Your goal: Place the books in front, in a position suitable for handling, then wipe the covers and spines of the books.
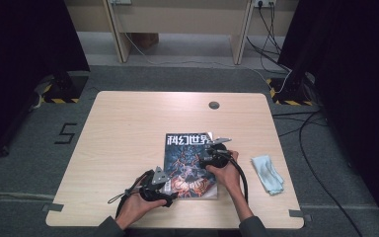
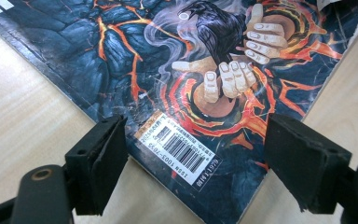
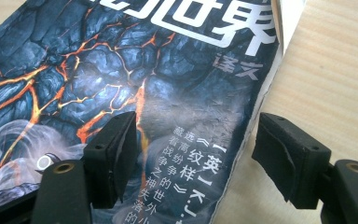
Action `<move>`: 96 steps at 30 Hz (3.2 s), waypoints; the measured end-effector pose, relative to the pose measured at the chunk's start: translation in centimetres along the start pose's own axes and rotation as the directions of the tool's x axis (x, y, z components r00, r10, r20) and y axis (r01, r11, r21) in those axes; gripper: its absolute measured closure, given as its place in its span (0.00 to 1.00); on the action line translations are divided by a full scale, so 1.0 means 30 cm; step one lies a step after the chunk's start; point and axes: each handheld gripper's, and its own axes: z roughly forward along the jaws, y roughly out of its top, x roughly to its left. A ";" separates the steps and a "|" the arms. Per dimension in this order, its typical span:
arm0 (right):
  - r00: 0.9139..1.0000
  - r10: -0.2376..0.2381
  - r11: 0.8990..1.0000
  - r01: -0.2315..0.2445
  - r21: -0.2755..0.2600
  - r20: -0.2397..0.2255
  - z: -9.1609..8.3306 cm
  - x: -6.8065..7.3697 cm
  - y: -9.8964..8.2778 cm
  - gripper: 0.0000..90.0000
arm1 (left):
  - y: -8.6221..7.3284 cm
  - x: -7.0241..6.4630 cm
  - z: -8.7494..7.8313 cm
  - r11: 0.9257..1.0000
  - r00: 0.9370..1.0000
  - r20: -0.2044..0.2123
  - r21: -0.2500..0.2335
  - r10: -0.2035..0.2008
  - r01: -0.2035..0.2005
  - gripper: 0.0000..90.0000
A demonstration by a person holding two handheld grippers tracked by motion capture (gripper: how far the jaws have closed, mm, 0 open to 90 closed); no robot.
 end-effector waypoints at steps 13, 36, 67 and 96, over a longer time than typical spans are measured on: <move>1.000 0.021 0.999 -0.022 -0.028 -0.006 -0.029 -0.040 0.015 0.31 | -0.006 0.010 -0.010 0.997 1.000 0.010 -0.071 -0.022 0.023 0.25; 0.993 0.083 0.993 -0.075 -0.092 0.083 -0.281 -0.248 -0.105 0.29 | -0.095 0.056 -0.112 0.998 0.998 0.035 -0.049 -0.047 0.049 0.22; 0.965 0.204 0.978 -0.207 0.001 0.167 -0.349 -0.448 -0.350 0.46 | -0.157 0.097 -0.143 0.998 0.998 -0.008 -0.013 -0.062 0.062 0.20; 0.985 0.117 0.990 -0.105 -0.099 0.126 -0.393 -0.429 -0.314 0.84 | -0.027 0.042 0.003 0.993 0.993 0.034 -0.041 -0.113 0.114 0.29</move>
